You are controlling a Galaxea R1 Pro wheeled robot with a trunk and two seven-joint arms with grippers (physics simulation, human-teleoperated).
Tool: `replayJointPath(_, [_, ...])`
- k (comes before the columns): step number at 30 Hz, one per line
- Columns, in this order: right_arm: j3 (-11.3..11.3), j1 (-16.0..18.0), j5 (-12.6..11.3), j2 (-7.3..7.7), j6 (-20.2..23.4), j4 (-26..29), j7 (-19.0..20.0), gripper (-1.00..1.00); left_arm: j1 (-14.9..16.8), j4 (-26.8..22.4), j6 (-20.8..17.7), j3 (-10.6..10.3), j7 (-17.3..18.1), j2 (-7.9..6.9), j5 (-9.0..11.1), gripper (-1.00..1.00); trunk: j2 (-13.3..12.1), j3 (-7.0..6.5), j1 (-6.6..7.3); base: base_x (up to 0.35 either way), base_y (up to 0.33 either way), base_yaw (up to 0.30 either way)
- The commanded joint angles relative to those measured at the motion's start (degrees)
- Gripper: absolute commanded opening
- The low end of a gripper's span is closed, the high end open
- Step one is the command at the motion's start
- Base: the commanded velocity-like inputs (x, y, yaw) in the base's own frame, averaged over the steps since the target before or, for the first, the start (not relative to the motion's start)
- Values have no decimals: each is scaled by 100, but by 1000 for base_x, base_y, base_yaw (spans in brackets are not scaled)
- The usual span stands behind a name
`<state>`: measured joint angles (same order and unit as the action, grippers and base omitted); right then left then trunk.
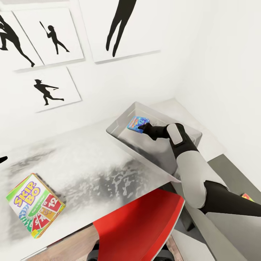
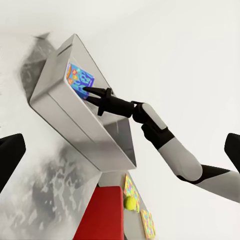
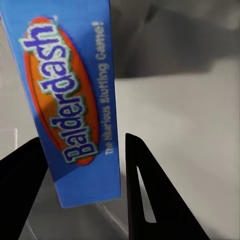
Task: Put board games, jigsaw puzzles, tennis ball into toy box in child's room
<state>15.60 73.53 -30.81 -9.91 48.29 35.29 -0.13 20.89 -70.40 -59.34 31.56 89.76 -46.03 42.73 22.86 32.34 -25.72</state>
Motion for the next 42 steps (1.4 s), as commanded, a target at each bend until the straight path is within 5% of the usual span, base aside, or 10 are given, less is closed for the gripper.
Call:
replayJointPath(1, [40,3,365,-9,40,-243,-67,-100,3,0,-62,-1,24,-3,-4,100,6,11,-6,0,0,3])
replayJointPath(9, [40,4,365,-9,32,-245,-64,-100,3,0,-66,2,24,-3,-2,100,6,15,-6,0,0,1])
replayJointPath(10, [40,4,365,-9,32,-244,-65,100,3,0,-66,4,24,-3,-2,100,6,15,-6,0,0,0])
replayJointPath(42, [40,4,371,-9,40,-242,-49,100,3,0,-62,-1,24,6,-6,100,6,-4,-6,0,0,0])
